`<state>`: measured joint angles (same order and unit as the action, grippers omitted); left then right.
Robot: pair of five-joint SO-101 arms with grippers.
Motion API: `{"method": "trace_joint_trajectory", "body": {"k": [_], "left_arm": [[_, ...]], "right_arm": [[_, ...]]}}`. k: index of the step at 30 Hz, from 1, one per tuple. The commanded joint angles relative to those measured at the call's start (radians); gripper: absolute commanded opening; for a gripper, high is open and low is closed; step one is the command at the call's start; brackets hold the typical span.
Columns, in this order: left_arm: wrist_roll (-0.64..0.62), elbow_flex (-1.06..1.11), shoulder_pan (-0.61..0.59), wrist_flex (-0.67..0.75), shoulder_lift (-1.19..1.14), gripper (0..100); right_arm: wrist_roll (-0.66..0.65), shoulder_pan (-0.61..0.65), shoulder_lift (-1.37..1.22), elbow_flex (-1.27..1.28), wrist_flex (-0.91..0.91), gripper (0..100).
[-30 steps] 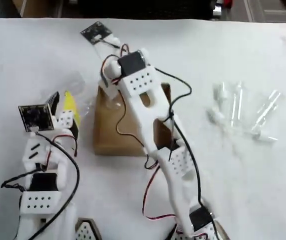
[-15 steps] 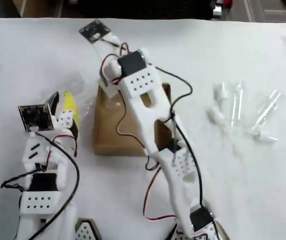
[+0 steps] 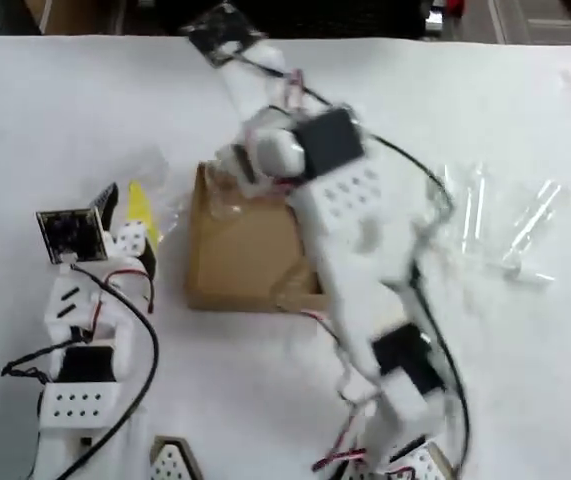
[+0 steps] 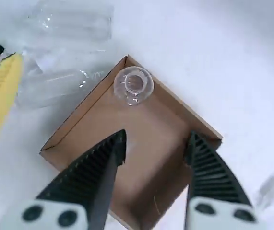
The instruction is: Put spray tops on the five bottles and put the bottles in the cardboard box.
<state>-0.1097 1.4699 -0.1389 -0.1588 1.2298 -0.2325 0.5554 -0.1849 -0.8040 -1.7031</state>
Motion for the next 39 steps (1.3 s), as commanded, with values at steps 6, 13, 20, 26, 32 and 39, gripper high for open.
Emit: {"method": "trace_joint_trajectory", "body": {"k": [6,13,20,26,32,39], "left_arm": [[-0.002,-0.012,-0.007,0.034,-0.001,8],[-0.002,-0.012,-0.007,0.029,-0.002,8],[-0.002,-0.017,-0.007,0.029,0.001,8],[-0.002,-0.018,-0.007,0.028,0.001,8],[-0.002,-0.017,0.001,0.028,0.002,8],[-0.002,-0.014,0.002,0.028,0.002,8]], "right_arm": [[0.014,-0.329,0.504,0.439,0.024,17.6],[0.137,-0.435,0.568,0.961,0.294,17.6],[0.304,-0.556,0.605,1.326,0.667,17.6],[0.374,-0.565,0.616,1.462,0.84,17.6],[0.428,-0.565,0.608,1.465,0.839,17.7],[0.479,-0.558,0.608,1.536,0.935,17.7]]}}
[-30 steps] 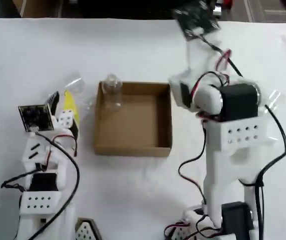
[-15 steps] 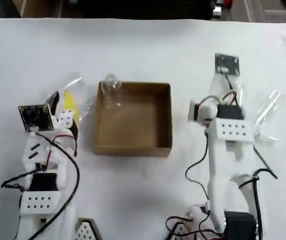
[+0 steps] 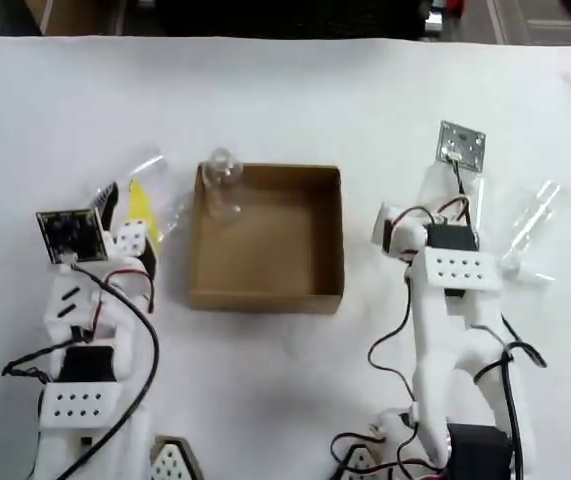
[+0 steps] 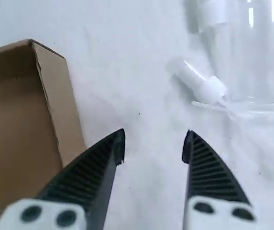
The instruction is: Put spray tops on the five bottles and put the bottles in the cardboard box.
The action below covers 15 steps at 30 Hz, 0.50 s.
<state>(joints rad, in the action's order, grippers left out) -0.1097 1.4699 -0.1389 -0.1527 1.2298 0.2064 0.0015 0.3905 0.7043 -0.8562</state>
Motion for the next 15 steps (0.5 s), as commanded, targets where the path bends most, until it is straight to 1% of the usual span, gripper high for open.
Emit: {"method": "trace_joint_trajectory", "body": {"k": [1,4,6,7,11,15], "left_arm": [[-0.002,-0.014,0.004,0.021,0.002,8],[-0.002,-0.011,0.027,0.017,0.002,8],[0.0,-0.015,0.045,-0.011,0.002,8],[0.008,-0.018,0.054,-0.02,0.002,8],[0.112,-0.015,0.107,-0.028,0.002,8],[0.126,-0.011,0.127,-0.029,0.002,8]], "right_arm": [[0.046,-0.007,0.033,0.048,0.127,17.8],[0.051,-0.01,0.039,0.103,0.223,17.8],[0.051,-0.01,0.042,0.123,0.251,17.8],[0.051,-0.01,0.042,0.124,0.252,17.8],[0.051,-0.008,0.042,0.124,0.252,17.7],[0.048,-0.01,0.044,0.123,0.252,17.8]]}}
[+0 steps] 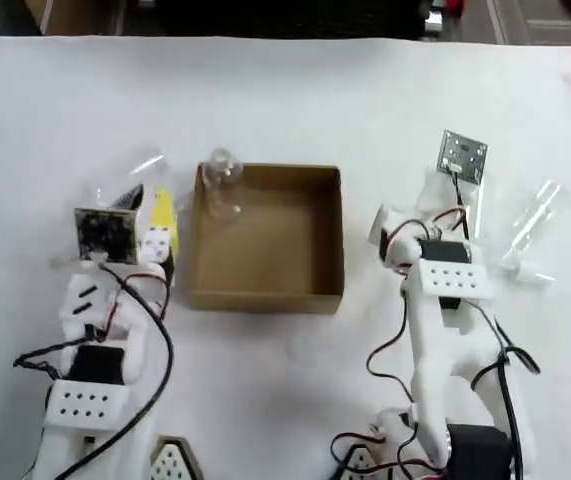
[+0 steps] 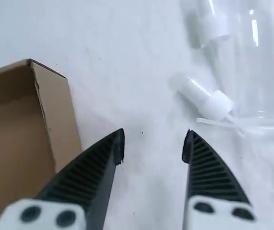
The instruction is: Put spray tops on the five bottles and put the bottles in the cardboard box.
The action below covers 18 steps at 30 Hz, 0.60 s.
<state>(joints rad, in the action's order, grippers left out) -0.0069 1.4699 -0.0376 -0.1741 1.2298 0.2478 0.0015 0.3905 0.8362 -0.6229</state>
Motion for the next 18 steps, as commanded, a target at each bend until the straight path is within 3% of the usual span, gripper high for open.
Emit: {"method": "trace_joint_trajectory", "body": {"k": [1,14,18], "left_arm": [[0.021,-0.011,0.022,-0.008,0.002,8],[0.021,-0.012,0.018,-0.008,0.002,8],[0.02,-0.012,0.018,-0.008,0.002,4]], "right_arm": [[0.006,-0.01,0.044,-0.009,0.019,17.8],[0.009,-0.01,0.044,-0.009,0.019,17.9],[0.009,-0.012,0.044,-0.009,0.019,18.0]]}}
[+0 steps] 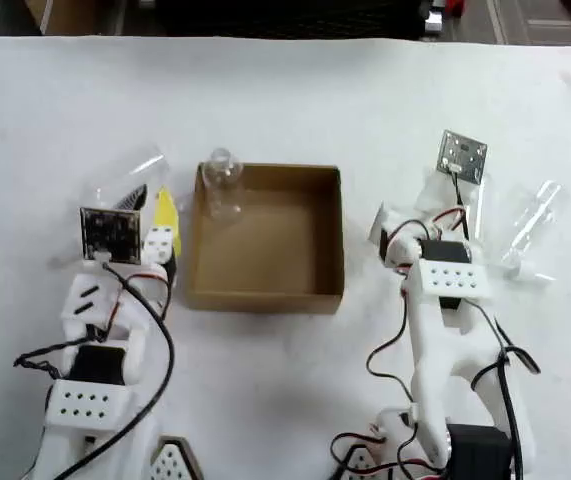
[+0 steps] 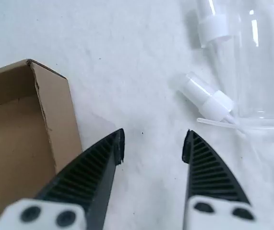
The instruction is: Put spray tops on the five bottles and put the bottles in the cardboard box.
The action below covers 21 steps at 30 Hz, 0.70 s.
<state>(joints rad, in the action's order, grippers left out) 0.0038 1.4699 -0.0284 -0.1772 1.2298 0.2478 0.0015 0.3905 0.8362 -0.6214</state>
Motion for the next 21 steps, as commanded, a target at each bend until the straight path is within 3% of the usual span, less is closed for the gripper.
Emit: {"method": "trace_joint_trajectory", "body": {"k": [1,8,13,16,21], "left_arm": [[0.009,-0.012,0.008,-0.003,0.002,3],[0.006,-0.018,0.008,-0.003,0.002,3],[-0.169,-0.02,0.007,-0.005,0.002,3],[-0.173,-0.02,0.007,-0.006,0.002,7],[-0.173,-0.081,-0.004,-0.135,0.002,8]], "right_arm": [[0.009,-0.012,0.044,-0.009,0.018,18.0],[0.009,-0.012,0.044,-0.009,0.018,18.0],[0.009,-0.025,0.044,-0.009,0.018,18.0],[0.011,-0.033,0.044,-0.009,0.019,18.0],[0.011,-0.031,0.044,-0.009,0.019,18.0]]}}
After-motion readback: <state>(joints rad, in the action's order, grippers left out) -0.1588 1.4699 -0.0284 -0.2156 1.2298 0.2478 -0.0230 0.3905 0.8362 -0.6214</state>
